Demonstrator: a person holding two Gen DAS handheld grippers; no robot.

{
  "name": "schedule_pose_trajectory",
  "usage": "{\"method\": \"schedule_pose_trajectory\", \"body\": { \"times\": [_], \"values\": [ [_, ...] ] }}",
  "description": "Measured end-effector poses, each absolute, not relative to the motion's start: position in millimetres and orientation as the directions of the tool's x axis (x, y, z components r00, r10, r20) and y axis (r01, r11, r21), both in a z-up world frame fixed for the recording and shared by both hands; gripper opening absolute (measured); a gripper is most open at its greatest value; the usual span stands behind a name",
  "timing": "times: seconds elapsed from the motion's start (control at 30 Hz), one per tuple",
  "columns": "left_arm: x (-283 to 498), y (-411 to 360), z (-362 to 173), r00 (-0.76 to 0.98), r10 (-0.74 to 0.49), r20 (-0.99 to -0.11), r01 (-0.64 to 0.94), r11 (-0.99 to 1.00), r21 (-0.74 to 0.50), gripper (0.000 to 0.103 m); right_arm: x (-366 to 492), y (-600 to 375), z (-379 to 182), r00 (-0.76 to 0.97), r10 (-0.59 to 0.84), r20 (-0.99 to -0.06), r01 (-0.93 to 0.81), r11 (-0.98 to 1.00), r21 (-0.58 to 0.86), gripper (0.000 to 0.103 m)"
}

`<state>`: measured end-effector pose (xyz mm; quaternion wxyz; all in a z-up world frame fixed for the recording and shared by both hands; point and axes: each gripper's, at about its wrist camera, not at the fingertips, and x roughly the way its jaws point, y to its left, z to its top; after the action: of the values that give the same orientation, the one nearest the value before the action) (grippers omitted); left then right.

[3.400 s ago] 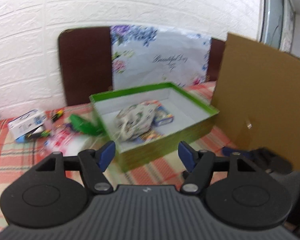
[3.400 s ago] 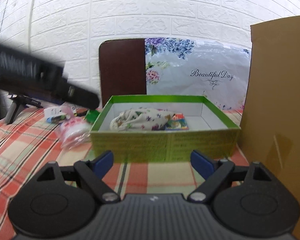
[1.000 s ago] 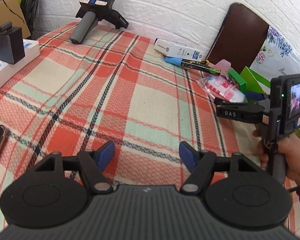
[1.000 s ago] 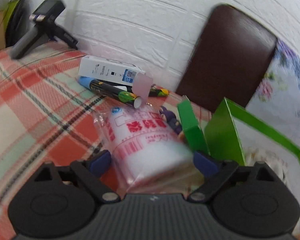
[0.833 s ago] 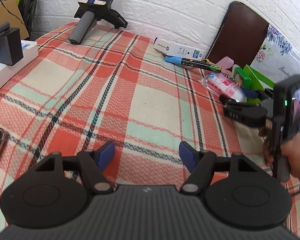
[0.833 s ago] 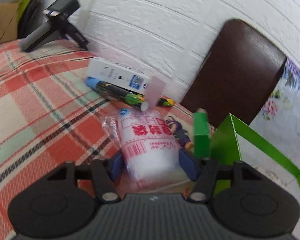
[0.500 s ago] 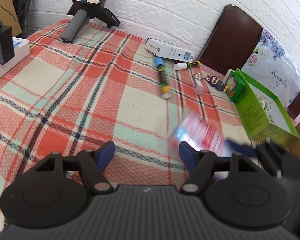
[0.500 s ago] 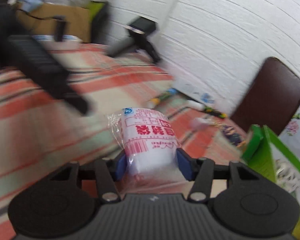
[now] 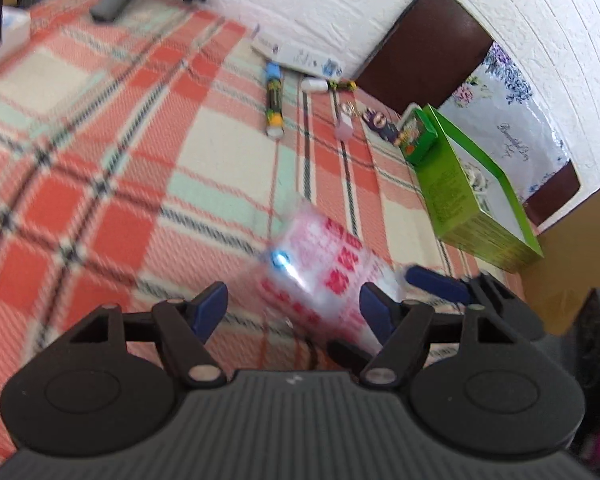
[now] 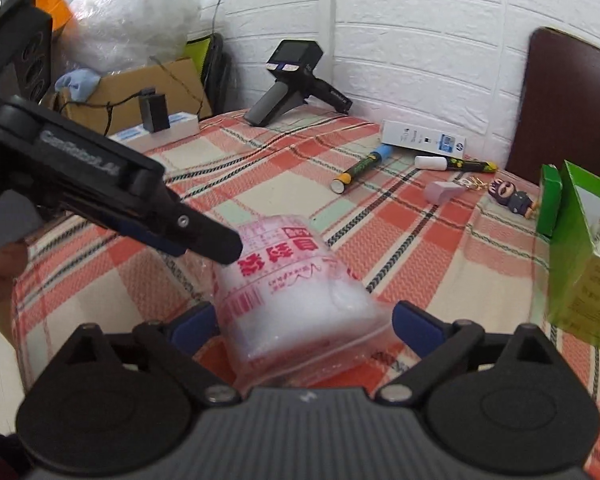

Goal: Organize objects
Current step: 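Grasp the clear bag with the right gripper and place it in the green box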

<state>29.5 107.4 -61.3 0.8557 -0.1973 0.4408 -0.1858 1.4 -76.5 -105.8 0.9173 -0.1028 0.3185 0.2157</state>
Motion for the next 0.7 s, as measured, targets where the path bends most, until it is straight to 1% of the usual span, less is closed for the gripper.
{"method": "schedule_pose_trajectory", "body": {
  "times": [0.07, 0.13, 0.17, 0.2, 0.23, 0.27, 0.3, 0.37, 0.47, 0.57, 0.7],
  "values": [
    [32, 99, -67, 0.526, -0.501, -0.688, 0.145, 0.850, -0.507, 0.074, 9, -72, -114, 0.693, 0.322, -0.645, -0.479, 0.874, -0.078, 0.103],
    [35, 90, -66, 0.542, -0.484, -0.687, 0.168, 0.863, -0.476, 0.074, 16, -71, -119, 0.679, 0.348, -0.647, -0.496, 0.867, -0.055, 0.103],
    [37, 87, -67, 0.549, -0.476, -0.687, 0.172, 0.869, -0.464, 0.073, 19, -73, -119, 0.663, 0.363, -0.655, -0.497, 0.868, -0.022, 0.094],
    [40, 85, -67, 0.557, -0.474, -0.681, 0.179, 0.870, -0.460, 0.070, 21, -74, -117, 0.659, 0.366, -0.657, -0.484, 0.875, 0.002, 0.089],
    [43, 85, -67, 0.558, -0.485, -0.674, 0.181, 0.863, -0.471, 0.069, 21, -74, -116, 0.659, 0.361, -0.659, -0.468, 0.883, 0.016, 0.082],
    [45, 86, -65, 0.554, -0.496, -0.669, 0.182, 0.856, -0.484, 0.065, 17, -73, -115, 0.669, 0.351, -0.655, -0.456, 0.890, 0.011, 0.076],
    [46, 86, -63, 0.552, -0.504, -0.664, 0.190, 0.851, -0.489, 0.061, 14, -73, -114, 0.681, 0.340, -0.649, -0.445, 0.895, 0.001, 0.073],
    [44, 83, -55, 0.560, -0.506, -0.656, 0.211, 0.853, -0.477, 0.058, 6, -73, -111, 0.700, 0.331, -0.633, -0.423, 0.906, 0.006, 0.065],
    [40, 76, -43, 0.585, -0.497, -0.641, 0.248, 0.862, -0.443, 0.056, -2, -76, -104, 0.731, 0.330, -0.597, -0.399, 0.917, 0.018, 0.062],
    [39, 66, -26, 0.616, -0.502, -0.607, 0.289, 0.861, -0.418, 0.056, -6, -81, -92, 0.786, 0.303, -0.538, -0.366, 0.931, -0.011, 0.061],
    [50, 41, 2, 0.631, -0.541, -0.556, 0.376, 0.840, -0.390, 0.056, -7, -101, -69, 0.860, 0.236, -0.453, -0.291, 0.955, -0.055, 0.061]
  ]
}}
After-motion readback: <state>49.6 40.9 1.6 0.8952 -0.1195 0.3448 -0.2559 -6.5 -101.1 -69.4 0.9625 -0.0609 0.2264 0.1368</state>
